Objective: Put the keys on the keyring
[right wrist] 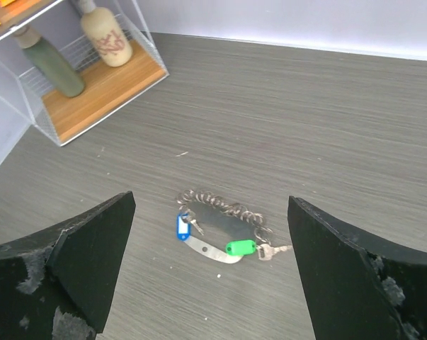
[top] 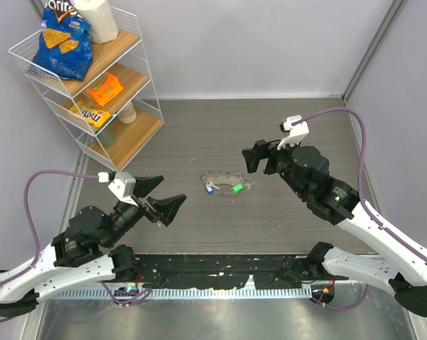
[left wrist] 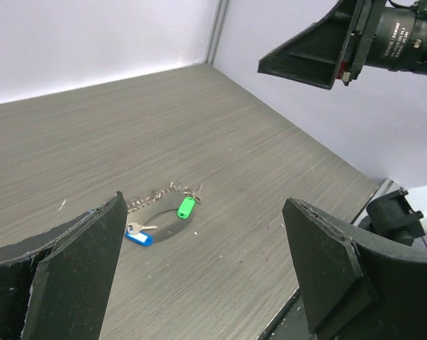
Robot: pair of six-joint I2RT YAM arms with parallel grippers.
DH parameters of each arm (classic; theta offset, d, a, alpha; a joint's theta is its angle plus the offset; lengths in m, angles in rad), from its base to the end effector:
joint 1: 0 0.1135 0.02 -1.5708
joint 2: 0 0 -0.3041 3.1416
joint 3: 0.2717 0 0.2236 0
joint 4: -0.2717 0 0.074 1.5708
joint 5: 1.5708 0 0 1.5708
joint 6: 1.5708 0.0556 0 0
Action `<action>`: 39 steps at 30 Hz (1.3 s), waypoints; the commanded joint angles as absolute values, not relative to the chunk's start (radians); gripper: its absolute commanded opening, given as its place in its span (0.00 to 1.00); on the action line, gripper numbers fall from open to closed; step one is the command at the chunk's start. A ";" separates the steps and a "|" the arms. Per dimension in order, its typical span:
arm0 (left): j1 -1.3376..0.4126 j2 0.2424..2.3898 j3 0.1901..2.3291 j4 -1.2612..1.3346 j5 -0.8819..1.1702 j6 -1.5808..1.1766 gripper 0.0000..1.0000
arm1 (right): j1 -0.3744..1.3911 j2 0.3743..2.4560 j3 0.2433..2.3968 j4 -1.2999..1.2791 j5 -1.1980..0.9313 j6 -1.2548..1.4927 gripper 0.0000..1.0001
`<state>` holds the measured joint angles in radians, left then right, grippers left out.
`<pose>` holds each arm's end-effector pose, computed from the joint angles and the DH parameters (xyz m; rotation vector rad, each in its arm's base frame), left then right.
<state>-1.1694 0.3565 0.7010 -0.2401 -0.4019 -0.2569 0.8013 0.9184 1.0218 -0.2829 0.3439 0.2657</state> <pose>0.0364 -0.0302 0.3619 0.3556 1.4930 -0.8567 0.1302 0.1074 0.4145 -0.2178 1.7506 0.4802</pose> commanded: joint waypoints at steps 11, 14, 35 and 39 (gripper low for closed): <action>-1.169 0.437 0.854 -0.278 -0.422 -0.141 1.00 | 0.801 0.831 1.077 -0.388 0.519 0.313 0.95; -1.167 0.442 0.850 -0.270 -0.417 -0.141 1.00 | 0.801 0.831 1.072 -0.379 0.503 0.307 0.96; -1.169 0.445 0.833 -0.247 -0.413 -0.140 1.00 | 0.799 0.816 1.077 -0.357 0.482 0.311 0.95; -1.169 0.445 0.831 -0.244 -0.414 -0.138 1.00 | 0.799 0.827 1.083 -0.357 0.497 0.270 0.95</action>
